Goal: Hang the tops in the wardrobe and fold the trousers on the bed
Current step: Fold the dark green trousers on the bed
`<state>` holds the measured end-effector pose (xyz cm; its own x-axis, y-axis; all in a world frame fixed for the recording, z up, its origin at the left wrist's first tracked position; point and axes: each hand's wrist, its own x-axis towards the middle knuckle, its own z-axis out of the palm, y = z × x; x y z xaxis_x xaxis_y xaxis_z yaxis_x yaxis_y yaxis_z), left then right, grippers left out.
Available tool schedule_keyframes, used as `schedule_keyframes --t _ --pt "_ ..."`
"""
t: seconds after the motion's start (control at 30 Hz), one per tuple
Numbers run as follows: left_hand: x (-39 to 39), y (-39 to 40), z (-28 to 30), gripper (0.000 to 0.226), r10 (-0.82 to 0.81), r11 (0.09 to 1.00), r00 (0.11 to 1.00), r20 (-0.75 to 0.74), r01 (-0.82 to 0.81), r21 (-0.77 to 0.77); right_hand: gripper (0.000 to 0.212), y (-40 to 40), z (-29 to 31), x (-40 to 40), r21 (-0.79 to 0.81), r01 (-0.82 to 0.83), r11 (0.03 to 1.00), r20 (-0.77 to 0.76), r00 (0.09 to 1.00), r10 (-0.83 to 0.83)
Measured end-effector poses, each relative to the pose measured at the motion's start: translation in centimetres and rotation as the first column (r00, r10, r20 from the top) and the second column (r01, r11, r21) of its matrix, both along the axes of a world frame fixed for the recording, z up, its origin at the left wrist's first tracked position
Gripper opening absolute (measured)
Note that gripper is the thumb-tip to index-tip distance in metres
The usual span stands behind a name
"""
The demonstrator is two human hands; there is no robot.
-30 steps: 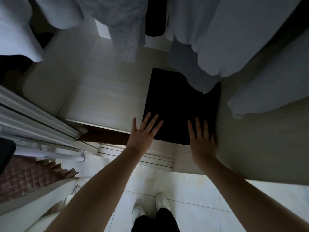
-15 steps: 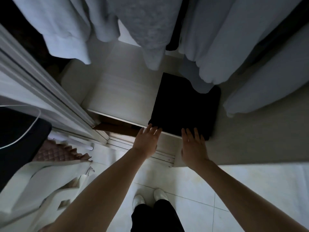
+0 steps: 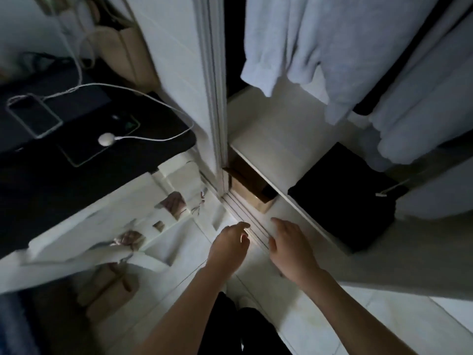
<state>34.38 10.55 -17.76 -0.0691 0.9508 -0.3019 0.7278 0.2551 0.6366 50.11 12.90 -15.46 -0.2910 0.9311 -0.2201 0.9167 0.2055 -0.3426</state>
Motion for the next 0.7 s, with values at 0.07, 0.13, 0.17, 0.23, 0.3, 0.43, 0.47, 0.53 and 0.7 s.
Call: schedule_keyframes --t 0.07,0.13,0.17,0.23,0.3,0.43,0.47,0.53,0.7 --pt "-0.5 -3.5 1.1 0.032 0.175 0.984 0.983 0.049 -0.177 0.035 0.042 -1.2 1.0 -0.7 0.012 -0.072 0.997 -0.071 0.995 0.073" --pt "-0.7 -7.3 1.9 0.03 0.34 0.936 0.936 0.089 -0.346 0.062 0.04 -2.9 1.9 -1.6 0.008 -0.157 0.988 -0.11 0.981 0.157" --pt "-0.9 -9.8 2.3 0.029 0.436 0.894 0.893 0.113 -0.444 0.054 0.039 -4.1 2.3 -2.5 0.003 -0.227 0.974 -0.119 0.967 0.226" --pt "-0.4 -12.5 2.8 0.028 0.523 0.847 0.838 0.155 -0.531 0.013 0.04 -5.6 2.6 -2.9 -0.024 -0.285 0.958 -0.124 0.952 0.28" --pt "0.0 -17.5 3.5 0.027 0.681 0.721 0.712 0.172 -0.693 0.012 0.039 -8.4 3.4 -4.5 -0.075 -0.435 0.897 -0.158 0.894 0.42" --pt "1.0 -25.9 4.6 0.025 0.845 0.502 0.497 0.199 -0.864 0.027 0.036 -13.5 4.8 -7.5 -0.161 -0.603 0.781 -0.255 0.79 0.558" --pt "1.0 -27.7 4.9 0.024 0.873 0.447 0.444 0.202 -0.894 0.033 0.036 -14.7 5.0 -8.1 -0.169 -0.644 0.746 -0.262 0.759 0.595" --pt "0.7 -31.5 5.4 0.024 0.918 0.336 0.34 0.205 -0.94 0.055 0.035 -17.2 5.3 -9.4 -0.174 -0.722 0.669 -0.269 0.689 0.673" --pt "0.8 -43.1 5.6 0.022 0.98 0.012 0.036 0.196 -0.992 0.122 0.035 -25.7 6.2 -14.4 -0.171 -0.875 0.453 -0.253 0.483 0.838"
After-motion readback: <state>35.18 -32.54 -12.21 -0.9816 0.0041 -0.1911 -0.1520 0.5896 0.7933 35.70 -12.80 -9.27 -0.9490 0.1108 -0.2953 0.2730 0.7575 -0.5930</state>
